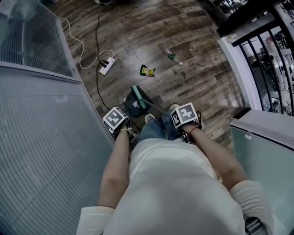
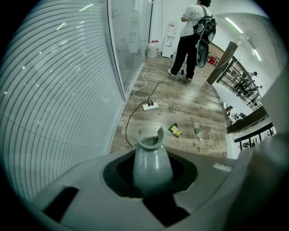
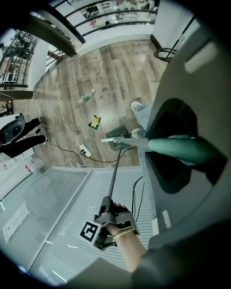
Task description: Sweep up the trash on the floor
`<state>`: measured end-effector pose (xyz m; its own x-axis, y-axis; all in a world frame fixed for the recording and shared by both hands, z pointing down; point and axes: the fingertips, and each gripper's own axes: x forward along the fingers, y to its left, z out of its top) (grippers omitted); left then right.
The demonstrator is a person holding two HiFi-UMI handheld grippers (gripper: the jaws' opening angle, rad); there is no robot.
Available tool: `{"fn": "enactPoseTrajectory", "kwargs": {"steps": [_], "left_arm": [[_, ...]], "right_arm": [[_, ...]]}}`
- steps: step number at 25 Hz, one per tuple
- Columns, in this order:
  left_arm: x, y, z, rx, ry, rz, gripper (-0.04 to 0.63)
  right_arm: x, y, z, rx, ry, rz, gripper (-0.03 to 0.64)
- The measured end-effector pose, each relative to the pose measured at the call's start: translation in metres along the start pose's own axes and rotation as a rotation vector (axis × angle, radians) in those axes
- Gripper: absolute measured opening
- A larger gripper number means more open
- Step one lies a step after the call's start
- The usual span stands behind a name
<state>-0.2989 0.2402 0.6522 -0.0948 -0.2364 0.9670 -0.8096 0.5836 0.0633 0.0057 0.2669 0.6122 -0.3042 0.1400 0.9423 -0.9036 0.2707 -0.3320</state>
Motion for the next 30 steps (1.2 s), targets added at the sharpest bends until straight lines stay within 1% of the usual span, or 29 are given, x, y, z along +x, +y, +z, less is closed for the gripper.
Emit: {"fn": "enactPoseTrajectory", "kwargs": {"steps": [6, 10, 15, 20, 30], "left_arm": [[-0.001, 0.007, 0.006, -0.015, 0.012, -0.01, 0.091], [0.0, 0.004, 0.011, -0.017, 0.014, -0.015, 0.091], [0.0, 0.001, 0.018, -0.041, 0.003, -0.02, 0.091], [0.004, -0.005, 0.037, -0.056, -0.01, -0.026, 0.091], [0.01, -0.029, 0.066, -0.087, -0.023, -0.027, 0.091]], "right_arm": [[-0.015, -0.002, 0.024, 0.041, -0.066, 0.018, 0.101], [-0.022, -0.014, 0.04, 0.084, -0.093, 0.025, 0.101], [-0.027, -0.032, 0.062, 0.122, -0.109, 0.025, 0.101], [-0.03, -0.045, 0.091, 0.16, -0.118, 0.029, 0.101], [-0.04, -0.078, 0.136, 0.186, -0.131, 0.025, 0.101]]}}
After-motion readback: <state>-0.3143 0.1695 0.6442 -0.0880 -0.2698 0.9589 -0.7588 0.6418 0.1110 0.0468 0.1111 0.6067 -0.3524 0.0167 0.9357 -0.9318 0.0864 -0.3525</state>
